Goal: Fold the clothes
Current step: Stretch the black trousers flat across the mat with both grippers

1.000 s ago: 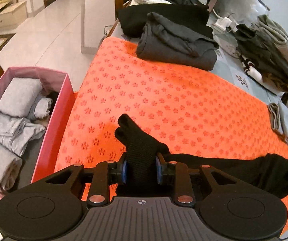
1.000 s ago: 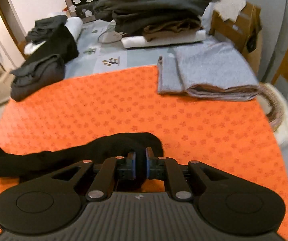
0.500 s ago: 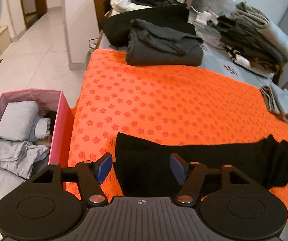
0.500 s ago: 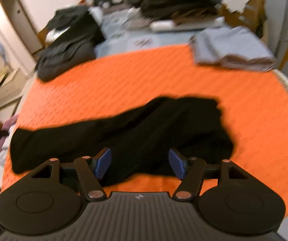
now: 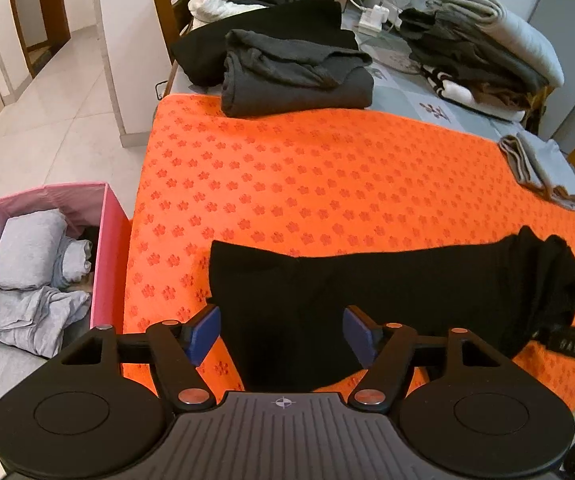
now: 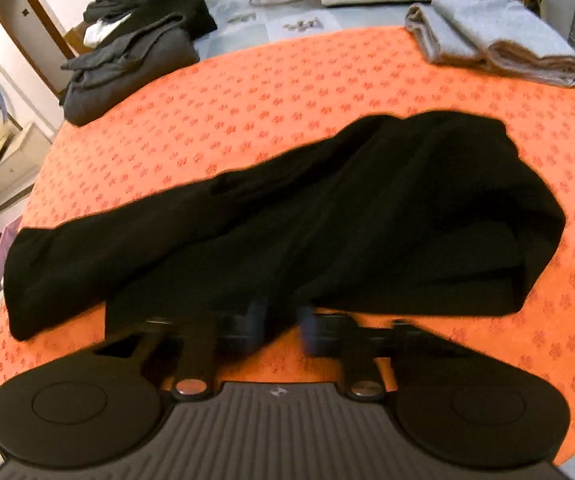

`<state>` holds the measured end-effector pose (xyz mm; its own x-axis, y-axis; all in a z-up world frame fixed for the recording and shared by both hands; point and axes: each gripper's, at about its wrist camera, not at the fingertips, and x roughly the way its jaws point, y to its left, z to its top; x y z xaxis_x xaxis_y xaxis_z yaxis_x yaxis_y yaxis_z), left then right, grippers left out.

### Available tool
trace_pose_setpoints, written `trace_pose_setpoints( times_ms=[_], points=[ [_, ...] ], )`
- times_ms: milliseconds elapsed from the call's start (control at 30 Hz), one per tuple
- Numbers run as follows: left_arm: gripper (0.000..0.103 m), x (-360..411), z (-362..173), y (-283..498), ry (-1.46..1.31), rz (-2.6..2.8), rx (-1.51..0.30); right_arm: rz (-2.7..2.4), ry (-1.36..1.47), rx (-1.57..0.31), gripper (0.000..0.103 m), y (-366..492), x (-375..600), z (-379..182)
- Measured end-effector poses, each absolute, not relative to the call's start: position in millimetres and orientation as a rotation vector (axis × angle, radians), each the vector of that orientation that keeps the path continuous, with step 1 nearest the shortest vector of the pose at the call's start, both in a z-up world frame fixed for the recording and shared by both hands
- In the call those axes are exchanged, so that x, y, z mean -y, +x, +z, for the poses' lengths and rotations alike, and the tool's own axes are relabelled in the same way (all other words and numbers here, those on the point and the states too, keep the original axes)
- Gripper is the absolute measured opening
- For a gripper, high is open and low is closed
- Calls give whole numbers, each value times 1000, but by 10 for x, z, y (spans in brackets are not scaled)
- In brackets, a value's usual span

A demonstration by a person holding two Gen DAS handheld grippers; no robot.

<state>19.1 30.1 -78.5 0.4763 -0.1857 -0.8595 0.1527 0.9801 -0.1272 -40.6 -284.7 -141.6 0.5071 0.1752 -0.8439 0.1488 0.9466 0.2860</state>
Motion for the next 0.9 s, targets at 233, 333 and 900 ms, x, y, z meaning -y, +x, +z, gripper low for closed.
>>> trace_pose_setpoints(
  times_ms=[233,333,900],
  points=[
    [70,-76,-724,160,-31,-214,-1019,17,321,-953,8,-561,3241,-1018],
    [70,96,-716,161,-54,-212,-1018,14,265,-933,8,-640,3572,-803],
    [71,1632,-767,2,-130,-228,-1003,-170,52,-905,7,-759,6183,-235]
  ],
)
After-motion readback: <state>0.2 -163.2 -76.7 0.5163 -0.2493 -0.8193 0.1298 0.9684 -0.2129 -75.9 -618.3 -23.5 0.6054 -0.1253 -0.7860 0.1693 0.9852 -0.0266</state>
